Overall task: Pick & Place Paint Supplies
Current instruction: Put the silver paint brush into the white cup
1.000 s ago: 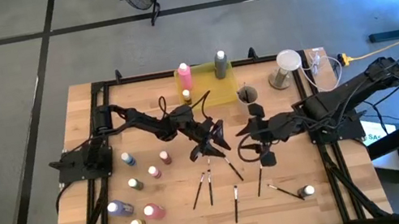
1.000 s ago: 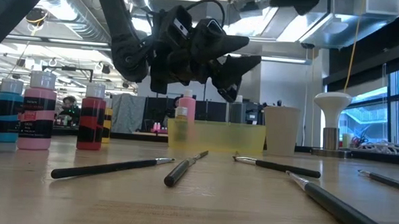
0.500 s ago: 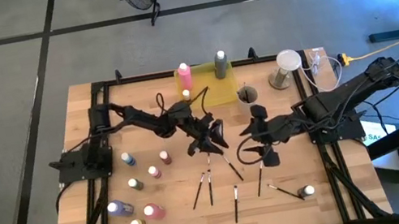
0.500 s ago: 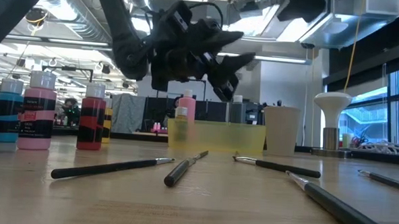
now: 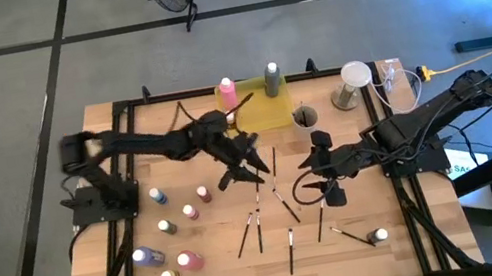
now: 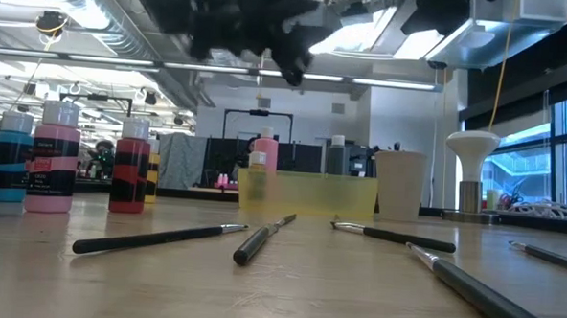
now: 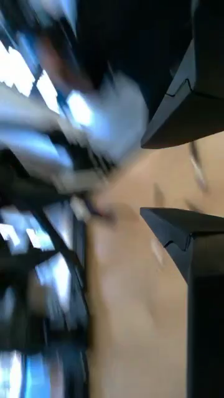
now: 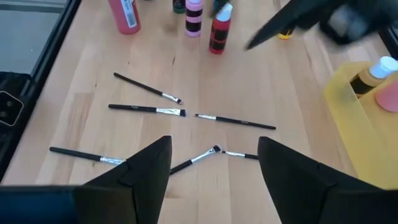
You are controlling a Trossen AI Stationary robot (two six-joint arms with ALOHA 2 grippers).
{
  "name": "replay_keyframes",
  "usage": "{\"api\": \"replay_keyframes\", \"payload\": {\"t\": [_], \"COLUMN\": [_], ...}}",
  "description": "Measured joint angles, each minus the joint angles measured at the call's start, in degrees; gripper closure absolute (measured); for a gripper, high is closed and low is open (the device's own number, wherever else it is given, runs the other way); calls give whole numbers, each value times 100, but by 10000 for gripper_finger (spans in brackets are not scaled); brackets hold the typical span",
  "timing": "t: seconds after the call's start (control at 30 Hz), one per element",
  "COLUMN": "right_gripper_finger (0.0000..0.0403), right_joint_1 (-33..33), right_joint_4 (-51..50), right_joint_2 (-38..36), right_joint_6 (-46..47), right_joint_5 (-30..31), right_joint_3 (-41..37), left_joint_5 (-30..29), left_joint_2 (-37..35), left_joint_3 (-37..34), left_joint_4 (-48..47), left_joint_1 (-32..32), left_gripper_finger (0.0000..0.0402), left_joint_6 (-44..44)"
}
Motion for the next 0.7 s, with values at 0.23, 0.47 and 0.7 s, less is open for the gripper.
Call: {"api": "replay_keyframes", "payload": {"t": [0.23, 0.47, 0.7], "right_gripper_finger": [159, 159, 159], "right_joint_1": [33, 33, 15], "right_joint_4": [-115, -163, -163], "right_joint_2": [0, 0, 2], "right_joint_6": [-49, -384, -577], "right_joint_5": [-1, 0, 228], "right_joint_3": [0, 0, 0], "left_joint_5": [-3074, -3505, -4411], "left_joint_2": [-1485, -2053, -1950], "left_joint_3": [4, 4, 4], "left_joint_4": [-2821, -3716, -4363], "left_joint_1": [-625, -1084, -1243], "left_gripper_finger": [253, 249, 255], "left_joint_6": [1845, 1329, -904]}}
